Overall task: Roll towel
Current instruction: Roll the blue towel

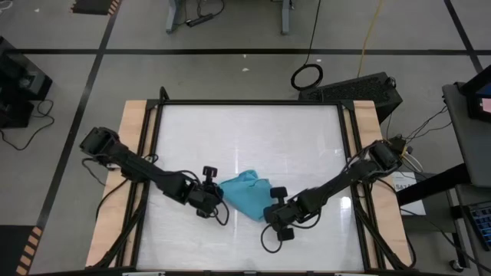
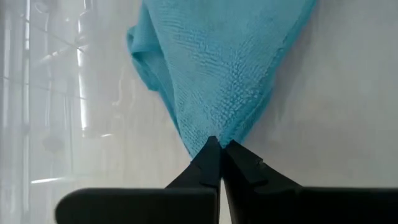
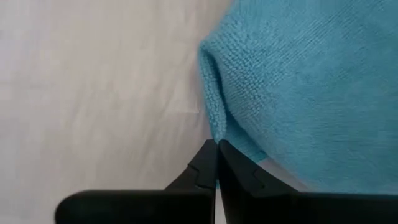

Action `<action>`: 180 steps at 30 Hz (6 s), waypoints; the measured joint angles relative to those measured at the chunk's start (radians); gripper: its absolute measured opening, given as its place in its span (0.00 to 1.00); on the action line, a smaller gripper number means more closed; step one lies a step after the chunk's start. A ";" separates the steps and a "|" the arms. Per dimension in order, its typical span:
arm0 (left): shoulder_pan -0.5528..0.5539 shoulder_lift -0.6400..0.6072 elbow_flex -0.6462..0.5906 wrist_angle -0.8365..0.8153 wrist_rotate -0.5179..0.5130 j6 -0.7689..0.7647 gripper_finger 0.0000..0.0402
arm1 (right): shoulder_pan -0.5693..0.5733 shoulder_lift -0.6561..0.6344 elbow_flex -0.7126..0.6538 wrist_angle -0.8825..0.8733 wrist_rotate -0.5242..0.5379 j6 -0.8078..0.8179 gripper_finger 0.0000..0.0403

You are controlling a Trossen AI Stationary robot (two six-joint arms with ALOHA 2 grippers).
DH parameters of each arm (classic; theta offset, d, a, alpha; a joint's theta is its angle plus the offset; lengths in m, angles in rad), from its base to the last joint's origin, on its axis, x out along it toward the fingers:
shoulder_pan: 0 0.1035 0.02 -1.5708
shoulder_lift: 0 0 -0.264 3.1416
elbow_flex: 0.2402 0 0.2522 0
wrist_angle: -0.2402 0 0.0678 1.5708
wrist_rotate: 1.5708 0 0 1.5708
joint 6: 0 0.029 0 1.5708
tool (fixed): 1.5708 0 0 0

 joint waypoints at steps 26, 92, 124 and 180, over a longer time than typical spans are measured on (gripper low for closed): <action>-0.472 -0.132 0.713 -0.257 -0.542 0.383 0.02 | 0.264 -0.597 0.177 0.204 0.004 -0.493 0.00; -0.059 0.192 0.220 -0.278 0.060 -0.050 0.02 | -0.049 -0.263 -0.225 0.088 -0.106 0.018 0.00; -0.076 0.224 0.217 -0.319 0.124 -0.042 0.02 | 0.001 -0.143 -0.180 0.195 -0.234 -0.041 0.38; 0.160 0.342 0.178 0.051 0.133 0.136 0.39 | -0.196 -0.270 -0.409 0.240 -0.009 -0.034 0.33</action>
